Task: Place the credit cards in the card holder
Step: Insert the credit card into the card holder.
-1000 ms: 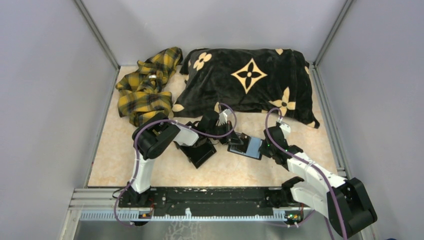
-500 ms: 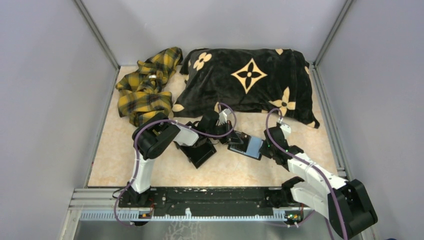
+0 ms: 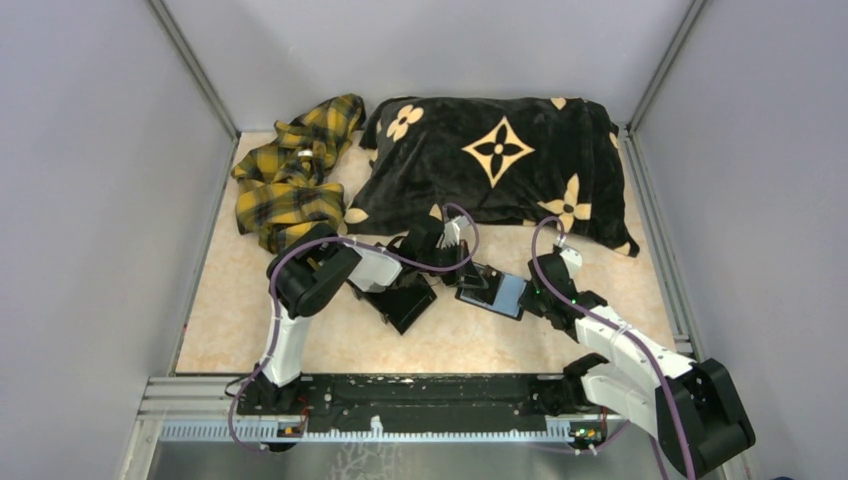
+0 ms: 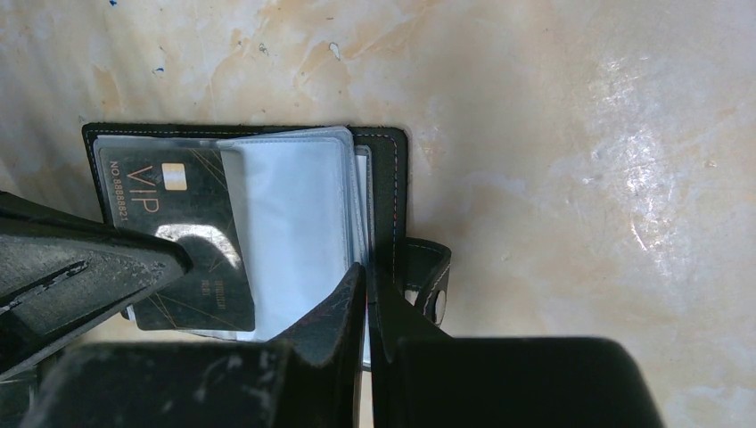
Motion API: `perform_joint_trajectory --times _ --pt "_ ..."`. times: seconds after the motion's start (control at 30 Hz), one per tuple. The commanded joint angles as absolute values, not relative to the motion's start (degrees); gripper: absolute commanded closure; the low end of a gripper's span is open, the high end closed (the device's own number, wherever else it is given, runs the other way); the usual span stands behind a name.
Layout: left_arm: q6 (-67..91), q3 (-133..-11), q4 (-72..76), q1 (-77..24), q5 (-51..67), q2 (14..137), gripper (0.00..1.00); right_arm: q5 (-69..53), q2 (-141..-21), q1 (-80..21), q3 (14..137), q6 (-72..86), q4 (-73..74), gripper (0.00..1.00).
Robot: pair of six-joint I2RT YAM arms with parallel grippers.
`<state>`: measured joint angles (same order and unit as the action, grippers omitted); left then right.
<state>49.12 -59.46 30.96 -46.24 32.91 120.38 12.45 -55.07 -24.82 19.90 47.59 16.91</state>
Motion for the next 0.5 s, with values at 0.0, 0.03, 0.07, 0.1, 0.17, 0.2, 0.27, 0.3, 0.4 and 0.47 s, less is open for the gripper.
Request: perform_joint_trajectory --times 0.0,0.03,0.07,0.1,0.17,0.2,0.27,0.3,0.4,0.47 --pt "44.78 -60.69 25.95 -46.32 32.60 122.26 1.00 13.45 -55.20 -23.91 20.30 46.47 19.21 0.95" --pt "44.50 -60.87 25.60 -46.32 32.65 122.41 1.00 13.50 -55.20 -23.91 20.30 46.49 19.22 0.95" --pt "44.21 -61.09 25.32 -46.32 32.69 122.37 1.00 13.52 -55.15 -23.91 20.28 46.49 19.24 0.95" --pt "43.80 -61.30 24.91 -46.32 32.82 122.36 1.00 13.53 -55.19 -23.88 20.25 46.47 19.25 0.95" --pt "43.00 -61.92 23.80 -46.24 33.15 122.23 1.00 13.58 -55.27 -23.91 20.29 46.36 19.31 0.95" --pt "42.57 -62.14 23.44 -46.23 33.20 122.15 1.00 13.60 -55.28 -23.91 20.25 46.40 19.26 0.95" --pt "41.86 -62.75 22.45 -46.15 33.31 121.97 1.00 13.47 -55.37 -23.91 20.28 46.41 19.19 0.95" --pt "41.50 -63.14 21.90 -46.10 33.39 121.96 1.00 13.52 -55.45 -23.91 20.35 46.41 19.26 0.95" --pt "40.68 -63.82 20.92 -45.97 33.79 122.02 1.00 13.45 -55.39 -23.91 20.39 46.32 19.34 0.95" --pt "40.22 -64.05 20.33 -45.80 34.02 122.02 1.00 13.45 -55.37 -23.91 20.38 46.36 19.42 0.95"
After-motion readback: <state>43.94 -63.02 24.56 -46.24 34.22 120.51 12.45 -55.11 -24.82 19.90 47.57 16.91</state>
